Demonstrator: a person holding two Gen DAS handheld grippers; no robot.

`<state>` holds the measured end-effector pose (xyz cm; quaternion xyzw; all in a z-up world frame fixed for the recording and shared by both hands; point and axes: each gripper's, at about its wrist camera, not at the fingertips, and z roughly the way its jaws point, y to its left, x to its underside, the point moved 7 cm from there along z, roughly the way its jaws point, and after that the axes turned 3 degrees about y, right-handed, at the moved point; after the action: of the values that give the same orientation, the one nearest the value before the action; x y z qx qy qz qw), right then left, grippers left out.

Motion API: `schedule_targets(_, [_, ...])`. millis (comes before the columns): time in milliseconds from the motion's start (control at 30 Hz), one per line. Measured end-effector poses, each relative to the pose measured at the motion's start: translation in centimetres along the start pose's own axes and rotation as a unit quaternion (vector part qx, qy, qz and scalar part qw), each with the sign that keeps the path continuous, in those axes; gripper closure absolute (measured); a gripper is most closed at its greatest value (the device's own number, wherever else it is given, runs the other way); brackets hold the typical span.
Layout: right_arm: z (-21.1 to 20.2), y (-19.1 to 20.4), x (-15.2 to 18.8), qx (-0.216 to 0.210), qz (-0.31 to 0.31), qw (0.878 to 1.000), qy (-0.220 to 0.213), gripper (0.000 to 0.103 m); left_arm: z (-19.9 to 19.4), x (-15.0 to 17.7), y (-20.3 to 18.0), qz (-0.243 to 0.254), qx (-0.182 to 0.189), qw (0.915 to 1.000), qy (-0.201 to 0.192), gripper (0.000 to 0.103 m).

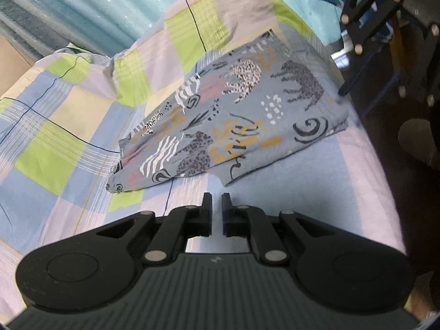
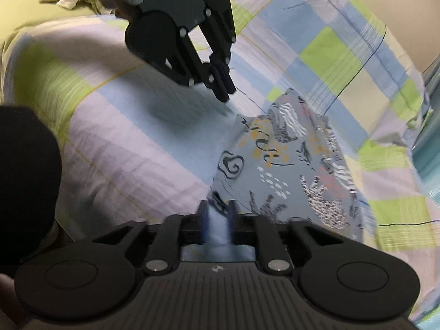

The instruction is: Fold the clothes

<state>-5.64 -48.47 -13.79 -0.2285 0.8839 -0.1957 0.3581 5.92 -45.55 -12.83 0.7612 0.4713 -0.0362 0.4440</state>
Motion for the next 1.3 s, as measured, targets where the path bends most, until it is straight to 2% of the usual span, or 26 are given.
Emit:
schedule_targets(67, [0.2, 0.3, -0.1, 0.008, -0.019, 1.000, -0.002, 0.079, -0.4, -0.2, -0.6, 0.003, 0.000, 1.0000, -0.006, 0.092])
schedule_targets(167, [0.8, 0.7, -0.6, 0.024, -0.043, 0.999, -0.006, 0.079, -0.9, -0.8, -1.9, 0.028, 0.000, 0.9994, -0.018, 0.082])
schedule_targets(233, [1.1, 0.8, -0.8, 0.037, -0.062, 0.997, -0.009, 0.079, -1.2, -1.3, -3.0, 0.047, 0.000, 0.9984, -0.030, 0.070])
schedule_targets(300, [1.7, 1.1, -0.8, 0.050, -0.094, 0.994, -0.006, 0.079, -1.3, -1.8, -4.1, 0.072, -0.003, 0.9964, -0.044, 0.067])
schedule_targets(367, [2.3, 1.2, -0.6, 0.052, -0.106, 0.993, -0.003, 0.086, -1.2, -2.3, -5.0, 0.090, -0.004, 0.9946, -0.052, 0.066])
schedule_targets(400, [2.4, 1.0, -0.6, 0.048, -0.098, 0.994, -0.003, 0.101, -1.1, -2.4, -5.4, 0.096, -0.003, 0.9940, -0.054, 0.065])
schedule_targets(433, [2.2, 0.5, -0.8, 0.043, -0.078, 0.996, -0.006, 0.103, -0.9, -2.6, -5.8, 0.101, -0.002, 0.9933, -0.055, 0.062])
schedule_targets(467, [1.9, 0.0, -0.9, 0.041, -0.061, 0.997, -0.014, 0.103, -0.7, -2.8, -6.3, 0.110, -0.004, 0.9922, -0.058, 0.060])
schedule_targets(533, [1.1, -1.0, -1.2, 0.040, -0.028, 0.998, -0.032, 0.103, -0.2, -3.2, -7.1, 0.126, -0.012, 0.9899, -0.064, 0.049])
schedule_targets(700, [0.2, -3.0, -1.6, 0.020, 0.053, 0.997, -0.053, 0.103, 1.1, -5.2, -8.5, 0.160, -0.045, 0.9824, -0.085, 0.047])
schedule_targets(767, [-0.1, -3.7, -1.7, 0.010, 0.083, 0.995, -0.060, 0.103, 1.7, -5.7, -9.0, 0.166, -0.051, 0.9808, -0.088, 0.057])
schedule_targets(800, [-0.3, -4.0, -1.7, 0.006, 0.096, 0.993, -0.062, 0.103, 2.1, -5.9, -9.1, 0.167, -0.054, 0.9805, -0.088, 0.085])
schedule_targets(833, [-0.5, -4.3, -1.6, 0.001, 0.105, 0.992, -0.064, 0.103, 2.4, -6.0, -8.9, 0.157, -0.054, 0.9826, -0.084, 0.098])
schedule_targets(867, [-0.8, -4.7, -1.6, -0.003, 0.112, 0.991, -0.066, 0.103, 2.4, -6.0, -8.6, 0.139, -0.045, 0.9859, -0.082, 0.098])
schedule_targets(900, [-0.9, -5.1, -1.5, -0.002, 0.114, 0.991, -0.064, 0.098, 2.4, -6.0, -8.3, 0.122, -0.036, 0.9887, -0.080, 0.099])
schedule_targets(933, [-1.1, -5.5, -1.2, 0.003, 0.112, 0.992, -0.058, 0.079, 2.2, -6.0, -7.9, 0.108, -0.028, 0.9904, -0.082, 0.099])
schedule_targets(967, [-1.2, -6.0, -0.8, 0.016, 0.105, 0.993, -0.051, 0.065, 1.9, -6.1, -7.5, 0.091, -0.020, 0.9921, -0.084, 0.099])
schedule_targets(1000, [-1.2, -6.4, -0.3, 0.036, 0.093, 0.994, -0.043, 0.038, 1.5, -6.1, -6.8, 0.071, -0.009, 0.9938, -0.085, 0.099])
schedule_targets(1033, [-1.3, -6.8, 0.4, 0.057, 0.076, 0.995, -0.036, 0.026, 1.1, -6.2, -6.3, 0.054, 0.000, 0.9947, -0.088, 0.099])
schedule_targets(1067, [-1.2, -7.1, 1.0, 0.072, 0.054, 0.995, -0.031, 0.026, 0.8, -6.3, -5.6, 0.038, 0.007, 0.9952, -0.090, 0.099])
schedule_targets(1167, [-0.5, -7.7, 2.3, 0.080, 0.010, 0.997, -0.017, 0.030, -0.1, -6.7, -3.5, -0.005, 0.022, 0.9952, -0.095, 0.099])
schedule_targets(1300, [0.8, -8.1, 1.9, 0.084, -0.009, 0.996, -0.043, 0.038, -0.6, -7.2, -2.1, -0.013, 0.026, 0.9951, -0.094, 0.099])
